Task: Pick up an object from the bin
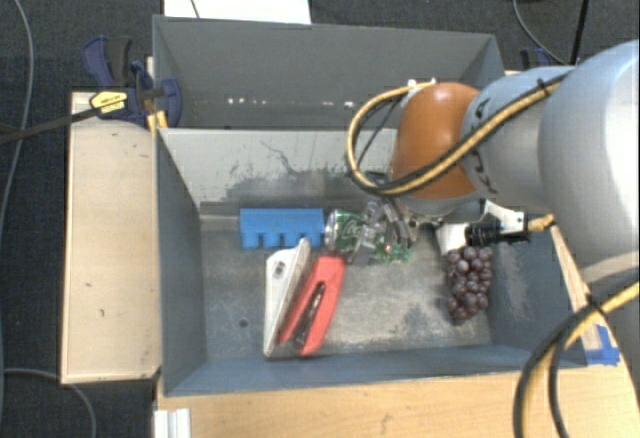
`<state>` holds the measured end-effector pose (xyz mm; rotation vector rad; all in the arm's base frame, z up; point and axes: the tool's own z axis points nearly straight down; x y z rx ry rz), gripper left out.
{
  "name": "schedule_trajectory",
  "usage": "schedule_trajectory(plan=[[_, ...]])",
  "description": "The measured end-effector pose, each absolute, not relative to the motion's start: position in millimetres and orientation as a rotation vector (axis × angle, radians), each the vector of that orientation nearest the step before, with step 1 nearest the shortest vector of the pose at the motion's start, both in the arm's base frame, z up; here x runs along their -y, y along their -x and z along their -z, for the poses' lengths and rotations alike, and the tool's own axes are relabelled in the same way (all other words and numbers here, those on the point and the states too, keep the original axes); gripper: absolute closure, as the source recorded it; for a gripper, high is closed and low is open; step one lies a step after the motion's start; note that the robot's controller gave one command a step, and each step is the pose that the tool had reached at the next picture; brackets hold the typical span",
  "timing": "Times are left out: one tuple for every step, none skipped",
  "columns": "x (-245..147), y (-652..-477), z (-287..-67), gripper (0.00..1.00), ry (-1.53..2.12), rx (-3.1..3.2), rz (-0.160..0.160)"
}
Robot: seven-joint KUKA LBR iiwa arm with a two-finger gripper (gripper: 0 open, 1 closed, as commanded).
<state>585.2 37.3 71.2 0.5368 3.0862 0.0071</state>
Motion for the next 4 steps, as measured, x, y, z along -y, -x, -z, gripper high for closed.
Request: schedule_trajectory(plan=[[-37.0, -583.9, -92.5, 1.0, -0.534, -3.091, -0.006], [-37.1, -586.5, -111.6, 1.0, -0.531, -3.083, -0.009], [-37.1, -587.2, -120.8, 1.0, -0.531, -3.081, -0.01], [-36.9, -585.9, -129.6, 1.0, -0.531, -3.086, -0.008]])
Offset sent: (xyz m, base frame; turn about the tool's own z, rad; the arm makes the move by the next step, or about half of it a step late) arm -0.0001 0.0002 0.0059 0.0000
